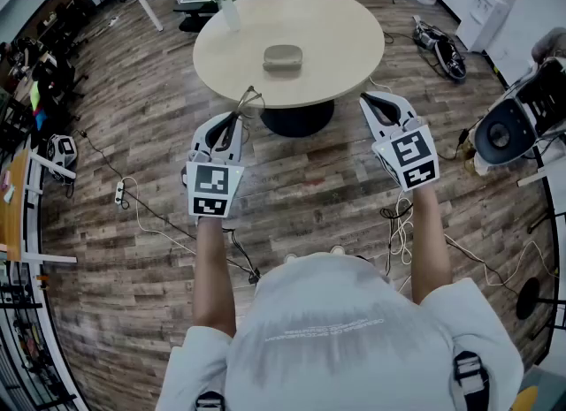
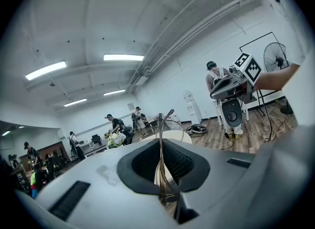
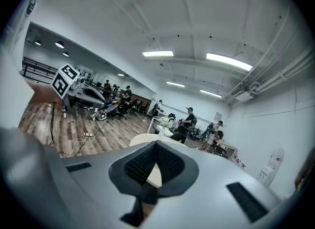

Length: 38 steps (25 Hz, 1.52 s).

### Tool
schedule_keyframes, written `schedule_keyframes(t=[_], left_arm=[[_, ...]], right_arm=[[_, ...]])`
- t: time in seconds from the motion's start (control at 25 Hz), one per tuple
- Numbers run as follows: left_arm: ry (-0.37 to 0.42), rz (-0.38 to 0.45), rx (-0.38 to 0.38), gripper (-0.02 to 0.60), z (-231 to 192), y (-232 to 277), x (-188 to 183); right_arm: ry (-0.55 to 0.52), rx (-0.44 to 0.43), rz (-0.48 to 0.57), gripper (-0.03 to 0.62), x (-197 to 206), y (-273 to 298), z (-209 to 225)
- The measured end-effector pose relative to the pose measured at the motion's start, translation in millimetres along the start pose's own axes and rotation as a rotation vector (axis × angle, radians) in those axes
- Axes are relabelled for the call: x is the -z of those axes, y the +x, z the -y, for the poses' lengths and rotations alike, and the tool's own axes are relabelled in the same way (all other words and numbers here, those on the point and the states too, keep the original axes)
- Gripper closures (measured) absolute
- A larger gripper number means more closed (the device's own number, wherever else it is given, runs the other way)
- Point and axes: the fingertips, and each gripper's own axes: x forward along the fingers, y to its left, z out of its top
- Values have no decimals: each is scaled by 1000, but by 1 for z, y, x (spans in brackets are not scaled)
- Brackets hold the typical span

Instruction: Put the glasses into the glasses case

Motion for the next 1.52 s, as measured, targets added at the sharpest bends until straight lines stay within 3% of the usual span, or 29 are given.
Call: schedule_keyframes(t=[0.44, 0.84, 1.12, 1.52], left_arm=[[-5, -5, 21, 557, -19, -9, 20], [-30, -10, 75, 557, -38, -8, 51], [-31, -36, 81, 557, -50, 37, 63], [-52, -90, 37, 557, -85, 170, 56]], right_arm=[[30, -6, 7, 594, -6, 9, -25], [48, 61, -45, 594, -4, 18, -41], [61, 53, -53, 594, 13, 61, -13], [40, -25, -14, 594, 35, 181, 87]])
